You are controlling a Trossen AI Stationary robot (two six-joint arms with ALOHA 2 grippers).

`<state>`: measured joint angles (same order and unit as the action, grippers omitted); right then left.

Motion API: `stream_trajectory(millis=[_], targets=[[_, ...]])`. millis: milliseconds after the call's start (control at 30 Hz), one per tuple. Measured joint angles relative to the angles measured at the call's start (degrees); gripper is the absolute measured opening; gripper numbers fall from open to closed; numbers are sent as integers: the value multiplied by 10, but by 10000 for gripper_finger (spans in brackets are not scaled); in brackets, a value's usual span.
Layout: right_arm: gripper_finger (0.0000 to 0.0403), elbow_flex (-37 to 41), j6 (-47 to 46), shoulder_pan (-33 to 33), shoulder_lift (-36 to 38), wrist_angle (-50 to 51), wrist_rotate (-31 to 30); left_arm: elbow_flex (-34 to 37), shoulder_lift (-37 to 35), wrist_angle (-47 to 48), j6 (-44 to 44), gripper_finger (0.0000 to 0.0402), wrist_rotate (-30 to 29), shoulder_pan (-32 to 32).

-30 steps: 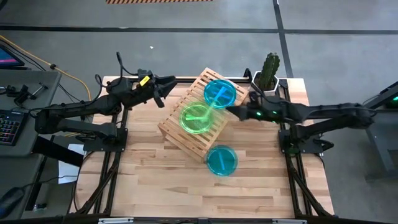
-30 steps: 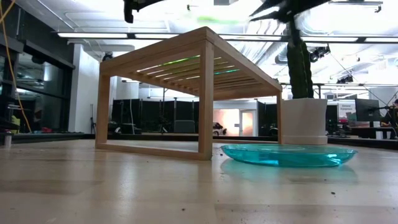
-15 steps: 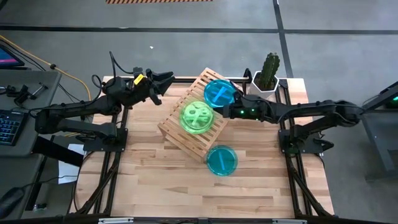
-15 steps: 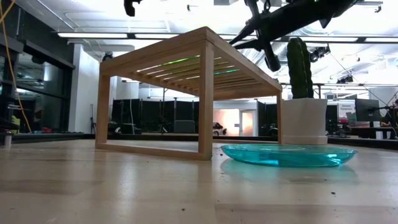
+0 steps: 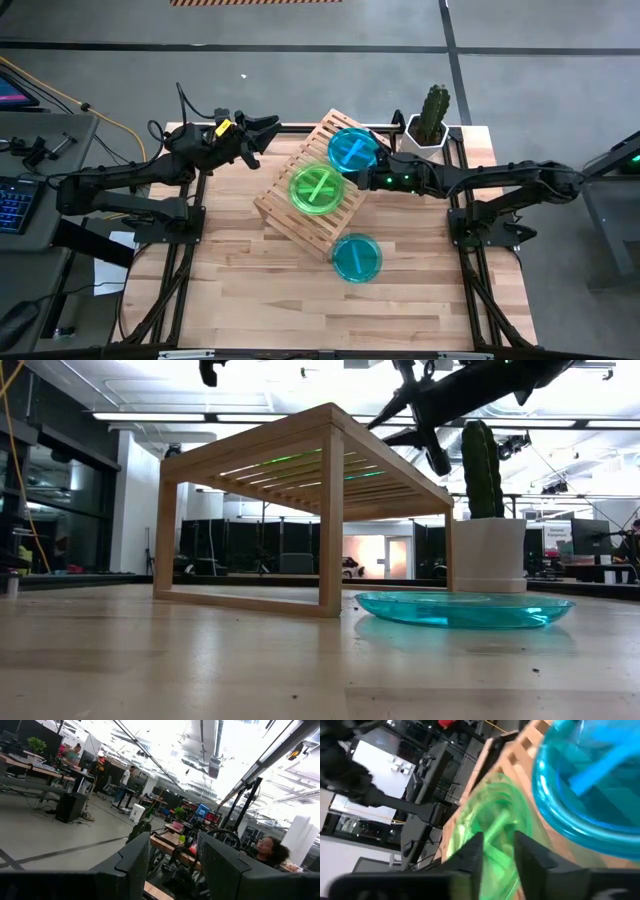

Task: Place and stack plates onto a shelf
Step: Stack the green plate on top of the green plate on the shelf, then stack the blue plate on top of the blue plate on the shelf

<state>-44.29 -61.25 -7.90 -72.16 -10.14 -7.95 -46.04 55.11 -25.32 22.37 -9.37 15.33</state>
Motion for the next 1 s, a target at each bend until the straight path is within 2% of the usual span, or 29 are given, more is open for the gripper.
stream_trajectory(millis=[200, 333, 467, 633, 833, 1000], targets=[[177, 0, 82, -13, 51, 15, 54, 0, 0, 0, 0, 157, 0, 0], [213, 0, 107, -23, 117, 82, 92, 0, 0, 1, -11, 157, 0, 0], [221, 0, 132, 1, 188, 203, 120, 0, 0, 1, -15, 157, 0, 0], [218, 1, 120, 74, 241, 365, 103, 0, 0, 1, -15, 156, 0, 0], [215, 2, 61, 176, 232, 495, 24, 0, 0, 5, -14, 157, 16, 0], [215, 2, 38, 237, 205, 555, 3, 0, 0, 5, 9, 157, 17, -1]])
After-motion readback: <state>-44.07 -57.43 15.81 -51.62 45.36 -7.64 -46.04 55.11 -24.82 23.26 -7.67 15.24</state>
